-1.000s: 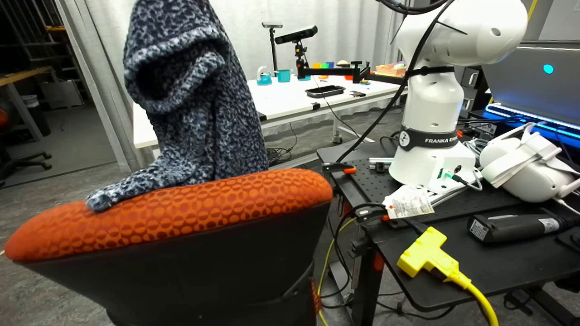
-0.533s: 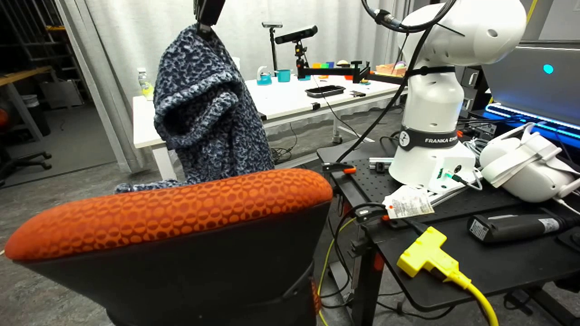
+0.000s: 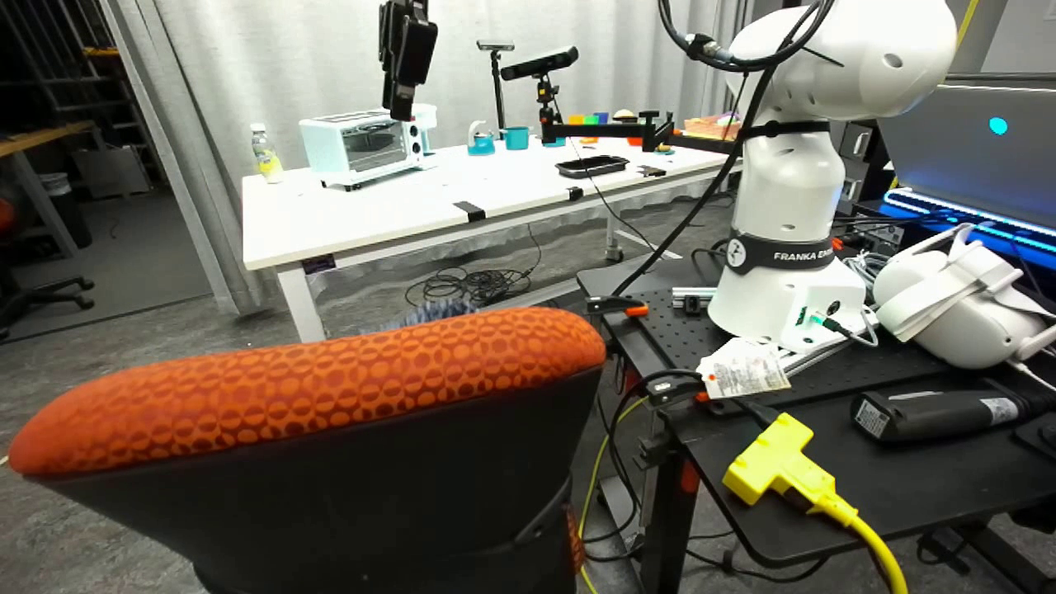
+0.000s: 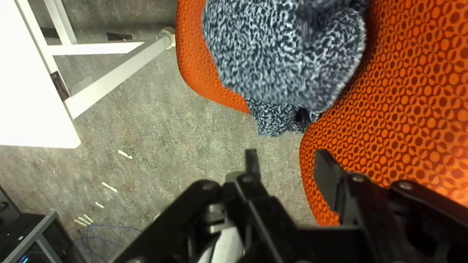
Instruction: Place the fleece on the seat of the chair
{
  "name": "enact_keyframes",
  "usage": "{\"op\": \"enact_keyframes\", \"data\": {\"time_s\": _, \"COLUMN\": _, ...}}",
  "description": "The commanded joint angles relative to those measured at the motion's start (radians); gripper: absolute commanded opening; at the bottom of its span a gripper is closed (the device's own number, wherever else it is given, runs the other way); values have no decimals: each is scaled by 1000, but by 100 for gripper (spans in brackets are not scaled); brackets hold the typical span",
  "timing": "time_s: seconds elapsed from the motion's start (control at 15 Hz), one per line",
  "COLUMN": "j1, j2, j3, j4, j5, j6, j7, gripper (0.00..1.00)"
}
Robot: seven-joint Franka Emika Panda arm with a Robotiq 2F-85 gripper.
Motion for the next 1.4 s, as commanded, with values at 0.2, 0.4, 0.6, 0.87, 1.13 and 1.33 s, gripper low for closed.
{"op": "enact_keyframes", "data": {"time_s": 0.2, "j1": 46, "j2": -30, "j3": -17, "j4": -11, "j5": 85, "j6": -7, "j7": -42, "gripper": 98}}
{"op": "enact_keyframes", "data": {"time_s": 0.4, "j1": 71, "j2": -60, "j3": 0, "j4": 6, "j5": 118, "j6": -21, "j7": -40, "gripper": 100}}
{"op": "enact_keyframes", "data": {"time_s": 0.6, "j1": 93, "j2": -100, "j3": 29, "j4": 26, "j5": 117, "j6": -15, "j7": -24, "gripper": 100}}
{"op": "enact_keyframes", "data": {"time_s": 0.87, "j1": 90, "j2": -96, "j3": 44, "j4": 37, "j5": 97, "j6": -3, "j7": -8, "gripper": 100}}
{"op": "enact_keyframes", "data": {"time_s": 1.13, "j1": 89, "j2": -84, "j3": 41, "j4": 31, "j5": 97, "j6": -3, "j7": -9, "gripper": 100}}
{"op": "enact_keyframes", "data": {"time_s": 1.33, "j1": 89, "j2": -81, "j3": 41, "j4": 31, "j5": 97, "j6": -3, "j7": -9, "gripper": 100}}
